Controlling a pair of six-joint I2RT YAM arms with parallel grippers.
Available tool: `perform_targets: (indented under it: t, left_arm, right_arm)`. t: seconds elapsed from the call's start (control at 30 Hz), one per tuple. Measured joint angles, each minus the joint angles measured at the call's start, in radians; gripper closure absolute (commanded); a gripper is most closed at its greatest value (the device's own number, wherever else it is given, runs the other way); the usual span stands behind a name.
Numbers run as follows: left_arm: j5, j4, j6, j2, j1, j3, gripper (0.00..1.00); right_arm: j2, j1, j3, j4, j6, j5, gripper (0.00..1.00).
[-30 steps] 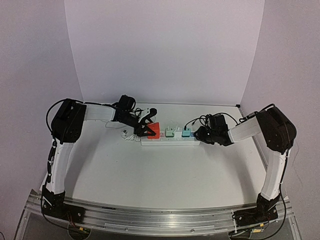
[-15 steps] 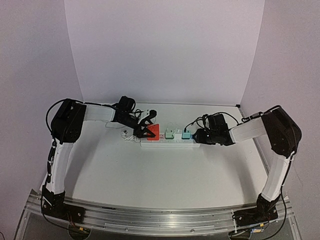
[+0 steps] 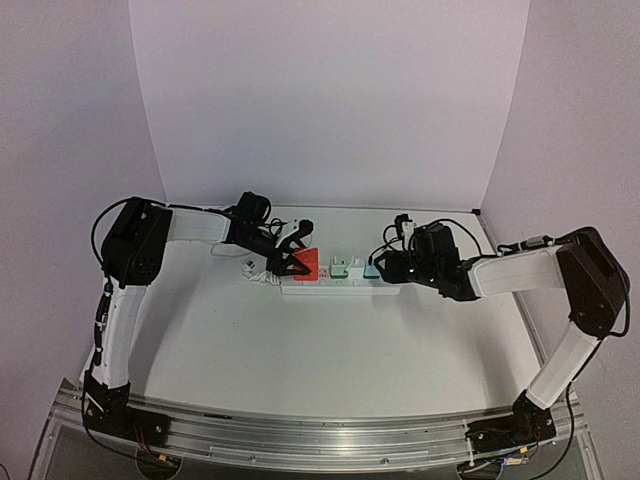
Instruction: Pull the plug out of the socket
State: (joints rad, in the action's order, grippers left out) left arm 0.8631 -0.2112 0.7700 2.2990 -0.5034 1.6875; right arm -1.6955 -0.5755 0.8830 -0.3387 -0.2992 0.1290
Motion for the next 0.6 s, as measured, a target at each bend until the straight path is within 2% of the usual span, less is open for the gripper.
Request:
perform_targets:
  t: [0.13,0.27,0.37,0.6]
  left_arm:
    - [0.000,-0.003,0.003,-0.001,0.000,0.000,1.00]
    - [0.000,-0.008,0.011,-0.001,0.000,0.000,1.00]
    - [0.000,-0.009,0.014,-0.001,0.000,0.000,1.00]
    - [0.000,-0.009,0.015,-0.001,0.000,0.000,1.00]
  right_arm:
    - [0.001,-0.142,-0.008,-0.055,0.043,0.013,0.57]
    - [-0.074,-0.242,0.065,-0.111,0.065,0.002,0.60]
    - [-0.163,-0.262,0.120,-0.167,0.062,-0.017,0.66]
    - [-0.304,-0.261,0.184,-0.200,0.061,-0.004,0.72]
